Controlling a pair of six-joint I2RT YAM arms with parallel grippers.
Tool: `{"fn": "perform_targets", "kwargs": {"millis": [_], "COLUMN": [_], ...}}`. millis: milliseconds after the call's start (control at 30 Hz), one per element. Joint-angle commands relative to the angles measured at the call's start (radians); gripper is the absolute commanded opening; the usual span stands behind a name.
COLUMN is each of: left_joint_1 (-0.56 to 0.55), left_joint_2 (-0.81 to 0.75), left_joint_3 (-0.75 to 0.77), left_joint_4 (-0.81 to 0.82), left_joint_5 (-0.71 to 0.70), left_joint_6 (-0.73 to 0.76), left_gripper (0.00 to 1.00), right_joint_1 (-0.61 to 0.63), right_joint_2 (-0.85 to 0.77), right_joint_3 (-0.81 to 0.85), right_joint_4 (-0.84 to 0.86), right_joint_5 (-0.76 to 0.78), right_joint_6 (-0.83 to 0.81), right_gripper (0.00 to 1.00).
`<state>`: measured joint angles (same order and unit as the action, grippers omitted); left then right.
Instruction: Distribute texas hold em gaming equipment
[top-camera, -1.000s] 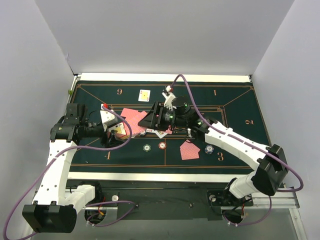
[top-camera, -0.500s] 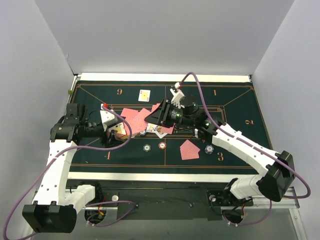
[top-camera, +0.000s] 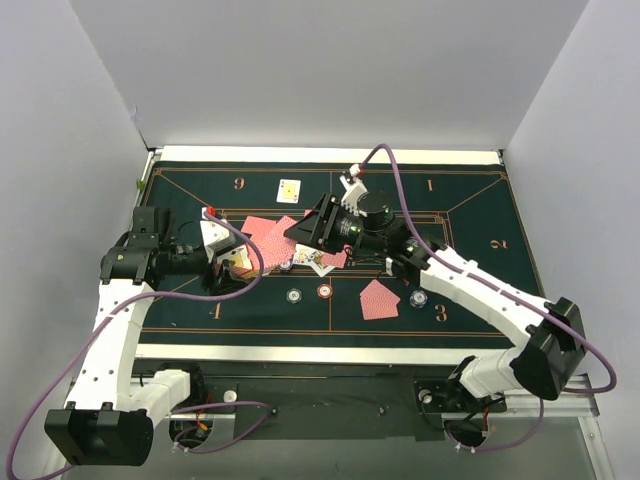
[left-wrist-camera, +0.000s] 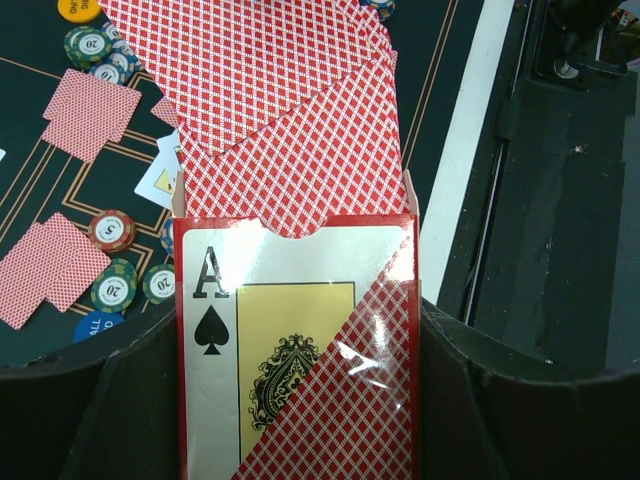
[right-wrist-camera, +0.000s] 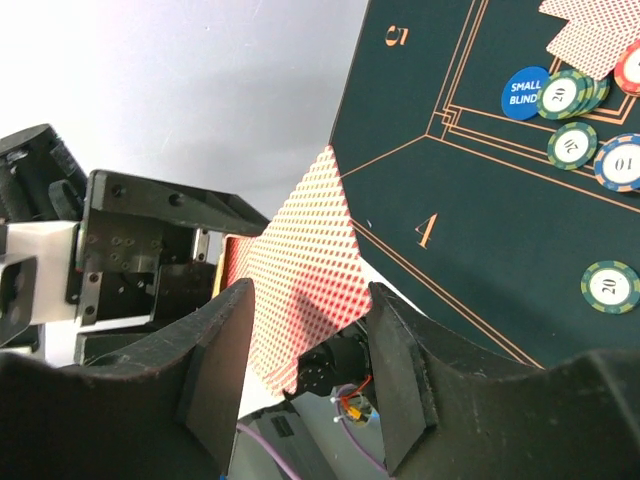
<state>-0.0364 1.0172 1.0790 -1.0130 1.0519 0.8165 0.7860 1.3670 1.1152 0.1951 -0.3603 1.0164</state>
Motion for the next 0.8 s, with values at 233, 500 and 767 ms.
{"fn": "perform_targets", "kwargs": {"millis": [233, 500, 767], "left_joint_1": [-0.002, -0.002, -0.002], "left_joint_2": [-0.022, -0.022, -0.017], "left_joint_3": [0.044, 0.042, 0.041], "left_joint_4": [0.031, 0.030, 0.031], "left_joint_5": [0.054, 0.051, 0.051], "left_joint_6": [-0.008, -0.007, -0.005], "left_gripper": [0.00, 0.00, 0.00], "right_joint_1": [-0.001, -0.005, -0.005], "right_joint_2": [0.067, 0.012, -0.022], "right_joint_3": [-0.029, -0.058, -0.072], "right_joint_4": [0.184, 0.210, 0.225], "right_joint_5": [0.090, 0.127, 0.142], "right_joint_6": [0.083, 0.082, 0.064], "right_gripper": [0.40, 0.30, 0.17]}}
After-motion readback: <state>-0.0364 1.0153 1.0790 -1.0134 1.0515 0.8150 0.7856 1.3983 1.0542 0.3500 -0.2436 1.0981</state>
